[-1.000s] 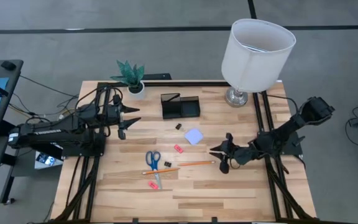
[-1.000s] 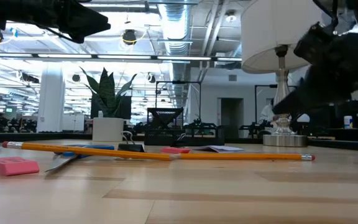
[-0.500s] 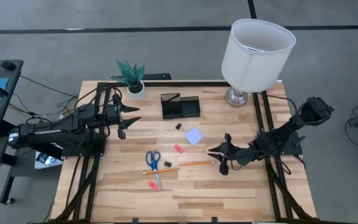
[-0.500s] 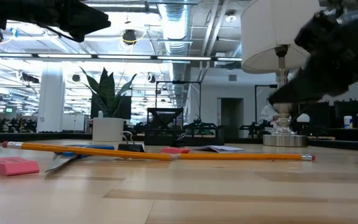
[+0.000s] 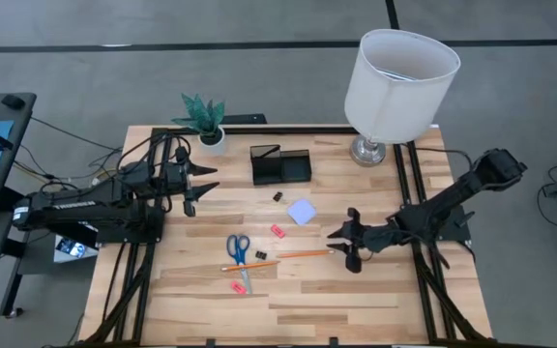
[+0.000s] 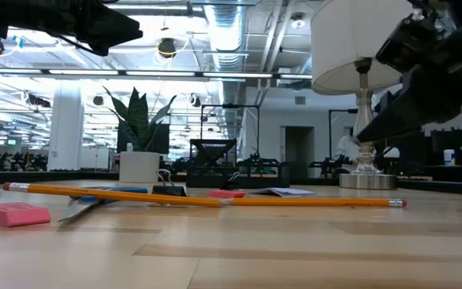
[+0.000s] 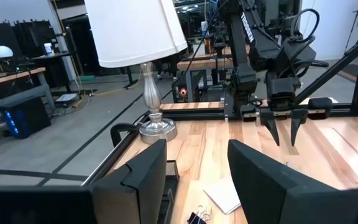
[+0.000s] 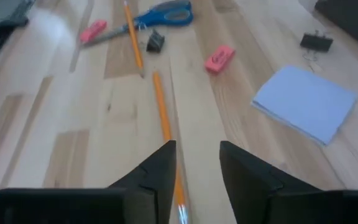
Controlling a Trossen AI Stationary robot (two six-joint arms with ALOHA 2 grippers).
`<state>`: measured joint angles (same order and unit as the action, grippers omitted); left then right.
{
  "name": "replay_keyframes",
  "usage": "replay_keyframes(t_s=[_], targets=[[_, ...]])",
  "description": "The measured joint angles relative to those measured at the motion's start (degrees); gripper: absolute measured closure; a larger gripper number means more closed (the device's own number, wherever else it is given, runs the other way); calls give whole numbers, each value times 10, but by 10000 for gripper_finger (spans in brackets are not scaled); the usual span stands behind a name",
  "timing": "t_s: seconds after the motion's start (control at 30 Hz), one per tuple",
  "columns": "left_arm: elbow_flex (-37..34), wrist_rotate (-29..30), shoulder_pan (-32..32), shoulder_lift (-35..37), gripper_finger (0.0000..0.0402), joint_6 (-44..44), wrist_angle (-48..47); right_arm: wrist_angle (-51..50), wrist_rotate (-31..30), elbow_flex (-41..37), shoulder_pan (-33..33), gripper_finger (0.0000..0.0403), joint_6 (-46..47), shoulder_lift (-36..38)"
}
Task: Pick and place office supplies into organizer
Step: Put the right orange pencil into the black desk organizer
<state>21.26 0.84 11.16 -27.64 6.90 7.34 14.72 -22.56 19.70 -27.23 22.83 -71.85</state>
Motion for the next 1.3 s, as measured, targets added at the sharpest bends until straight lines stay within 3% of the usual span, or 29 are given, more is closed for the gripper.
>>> replay_keyframes(t_s=[0.2,0.4,0.87,1.3], targets=[[0,0,0,-1,236,-4,-3,-85,-1,-2,-22,253,23,35],[0,0,0,-1,236,-5,-3,-91,-41,-28,-53,245,64,36],[0,0,0,-1,236,-7,-2,-37,-133,-86,-117,242,137,36],[0,0,0,-1,236,-16,-1,18,-120,-105,-121,241,139,-11]])
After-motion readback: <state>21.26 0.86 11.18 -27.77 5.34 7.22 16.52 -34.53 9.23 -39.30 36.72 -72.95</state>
